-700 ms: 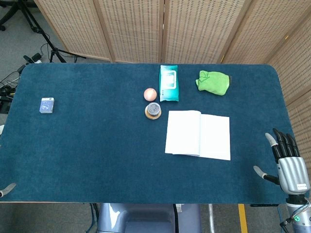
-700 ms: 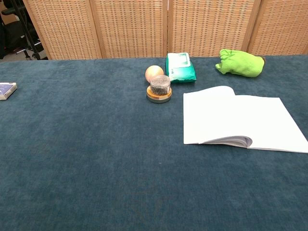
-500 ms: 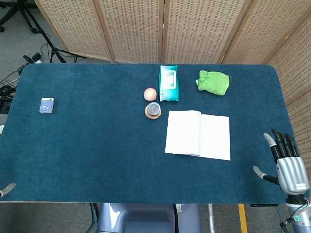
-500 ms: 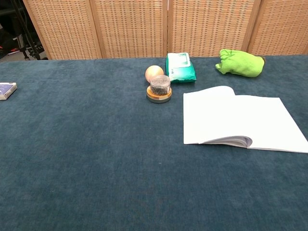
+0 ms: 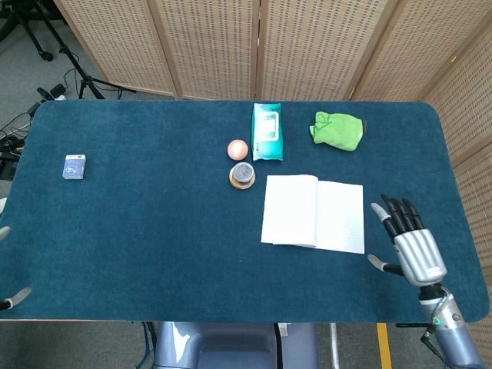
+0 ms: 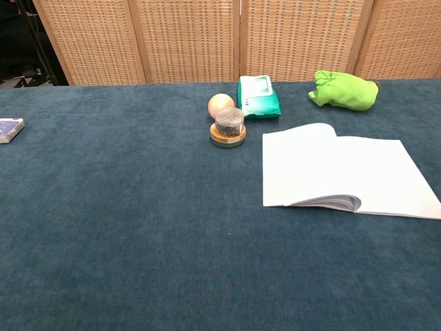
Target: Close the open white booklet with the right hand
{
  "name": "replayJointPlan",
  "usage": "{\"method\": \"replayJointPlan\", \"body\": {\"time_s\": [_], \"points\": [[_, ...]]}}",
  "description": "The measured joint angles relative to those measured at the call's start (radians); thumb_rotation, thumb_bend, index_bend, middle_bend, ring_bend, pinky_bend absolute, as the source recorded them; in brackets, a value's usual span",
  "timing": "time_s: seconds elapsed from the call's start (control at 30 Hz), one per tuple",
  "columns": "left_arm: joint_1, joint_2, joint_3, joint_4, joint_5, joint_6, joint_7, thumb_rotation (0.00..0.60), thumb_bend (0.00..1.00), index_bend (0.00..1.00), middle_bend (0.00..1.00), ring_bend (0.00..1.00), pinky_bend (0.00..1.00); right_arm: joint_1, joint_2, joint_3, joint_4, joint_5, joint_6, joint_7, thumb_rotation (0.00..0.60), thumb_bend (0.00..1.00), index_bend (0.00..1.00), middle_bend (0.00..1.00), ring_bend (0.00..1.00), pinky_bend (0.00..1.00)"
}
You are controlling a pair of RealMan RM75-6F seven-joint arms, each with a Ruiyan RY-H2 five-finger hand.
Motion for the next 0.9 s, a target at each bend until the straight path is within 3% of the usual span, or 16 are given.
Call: {"method": "replayJointPlan", "body": {"time_s": [0.13,0.37,0.6,0.9], "points": [[-0.004,0.003,0.000,-0.008,-0.003,-0.012,0.007,0.600,0.00,0.00,0.00,0.00,0.00,0.071,-0.046,0.022,-0.008,0.027,-0.117,-0.112,0.600,0.00,0.00,0.00,0.00,0.00],[-0.009,0.009,-0.001,-0.006,-0.011,-0.023,-0.009,0.600,0.00,0.00,0.00,0.00,0.00,0.193,-0.210,0.059,0.029,0.092,-0.269,-0.311,0.600,0.00,0.00,0.00,0.00,0.00],[-0.012,0.011,0.004,-0.003,0.000,-0.028,-0.017,0.600,0.00,0.00,0.00,0.00,0.00,0.243,-0.314,0.078,0.066,0.189,-0.333,-0.461,0.600,0.00,0.00,0.00,0.00,0.00],[-0.010,0.014,0.005,0.006,0.000,-0.023,-0.039,0.600,0.00,0.00,0.00,0.00,0.00,0.259,-0.394,0.082,0.053,0.286,-0.336,-0.613,0.600,0.00,0.00,0.00,0.00,0.00]]}}
